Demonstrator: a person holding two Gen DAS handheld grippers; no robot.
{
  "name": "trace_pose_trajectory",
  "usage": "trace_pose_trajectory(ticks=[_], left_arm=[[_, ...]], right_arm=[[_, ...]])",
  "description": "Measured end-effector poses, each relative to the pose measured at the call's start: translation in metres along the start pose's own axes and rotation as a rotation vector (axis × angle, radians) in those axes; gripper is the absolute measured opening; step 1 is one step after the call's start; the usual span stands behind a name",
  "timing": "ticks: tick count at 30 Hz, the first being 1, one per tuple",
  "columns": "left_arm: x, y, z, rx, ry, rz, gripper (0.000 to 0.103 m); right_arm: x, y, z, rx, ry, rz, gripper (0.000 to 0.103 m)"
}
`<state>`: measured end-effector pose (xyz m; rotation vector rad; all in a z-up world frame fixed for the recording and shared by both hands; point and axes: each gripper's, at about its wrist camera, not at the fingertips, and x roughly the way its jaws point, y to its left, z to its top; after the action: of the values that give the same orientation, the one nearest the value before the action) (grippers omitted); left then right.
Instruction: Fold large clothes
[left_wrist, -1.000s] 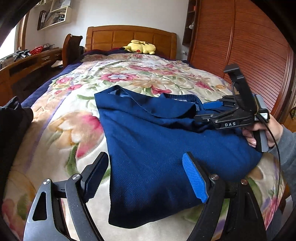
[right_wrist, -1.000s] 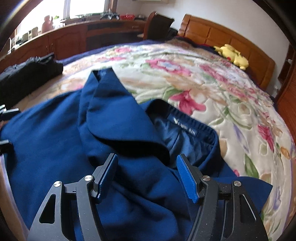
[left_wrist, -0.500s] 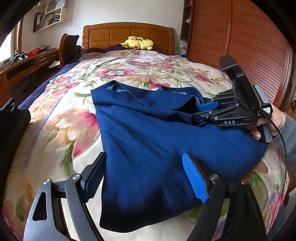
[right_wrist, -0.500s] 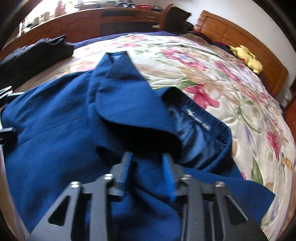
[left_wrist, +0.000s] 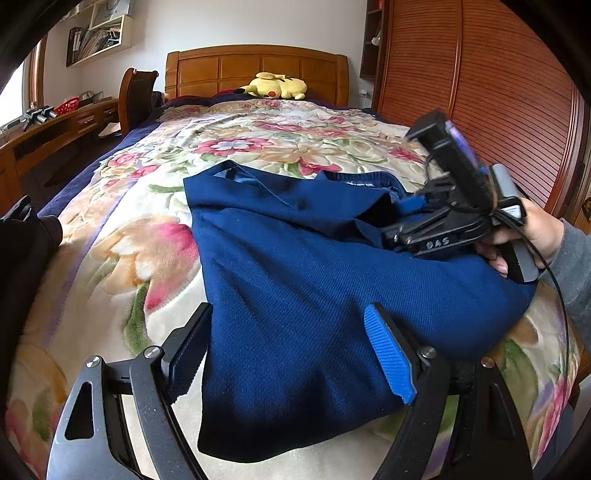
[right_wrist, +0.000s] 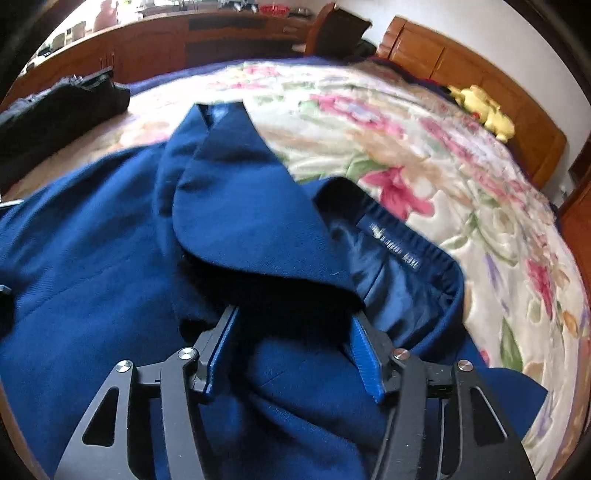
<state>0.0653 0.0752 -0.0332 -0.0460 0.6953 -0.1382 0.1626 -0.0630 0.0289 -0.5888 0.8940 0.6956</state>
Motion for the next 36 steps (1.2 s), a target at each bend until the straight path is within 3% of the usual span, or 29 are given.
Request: trace_pose_trajectory(ticks=[3,5,7,9,13,19,27,32,33,34,36], left_arm=[[0.0,0.0,0.0,-0.002,-0.001,-0.002,0.083],[0.0,0.0,-0.001,-0.003,0.001,-0.002,0.083],[0.0,0.0,-0.002,-0.004,0.002,-0.003,0.083],[0.001,0.0,-0.001,-0.004,0.002,-0.003,0.083],[0.001,0.0,-0.002,-0.005,0.005,-0.004,0.083],[0.001,0.001,-0.002,-0.007,0.007,-0.004,0.083],[0.005,0.0,-0.004,-0.004,0.022,0.009,0.083],[0.007,0.004,-0.003,-0.019,0.037,-0.008,0.083],[0.007,0.003,-0.003,-0.017,0.037,-0.005,0.083],[0.006,0.002,-0.003,-0.015,0.037,-0.003,0.083],[0.005,0.001,-0.003,-0.015,0.036,-0.003,0.083]], right_arm=[[0.004,0.002,0.001,-0.002,0.016,0.011,0.06],[0.004,0.004,0.0,-0.017,0.022,0.013,0.053],[0.003,0.009,-0.001,-0.049,0.031,0.043,0.026],[0.0,0.019,0.0,-0.119,0.035,-0.005,0.01],[-0.005,0.036,0.006,-0.225,0.002,-0.135,0.004],[-0.014,0.016,0.036,-0.13,-0.109,-0.255,0.003],[-0.007,0.006,0.083,-0.067,-0.235,-0.404,0.003],[0.017,0.007,0.092,-0.036,-0.211,-0.457,0.003],[0.023,0.004,0.093,-0.01,-0.18,-0.425,0.013],[0.025,0.0,0.093,0.017,-0.157,-0.4,0.032],[0.022,-0.006,0.089,0.052,-0.153,-0.37,0.058]])
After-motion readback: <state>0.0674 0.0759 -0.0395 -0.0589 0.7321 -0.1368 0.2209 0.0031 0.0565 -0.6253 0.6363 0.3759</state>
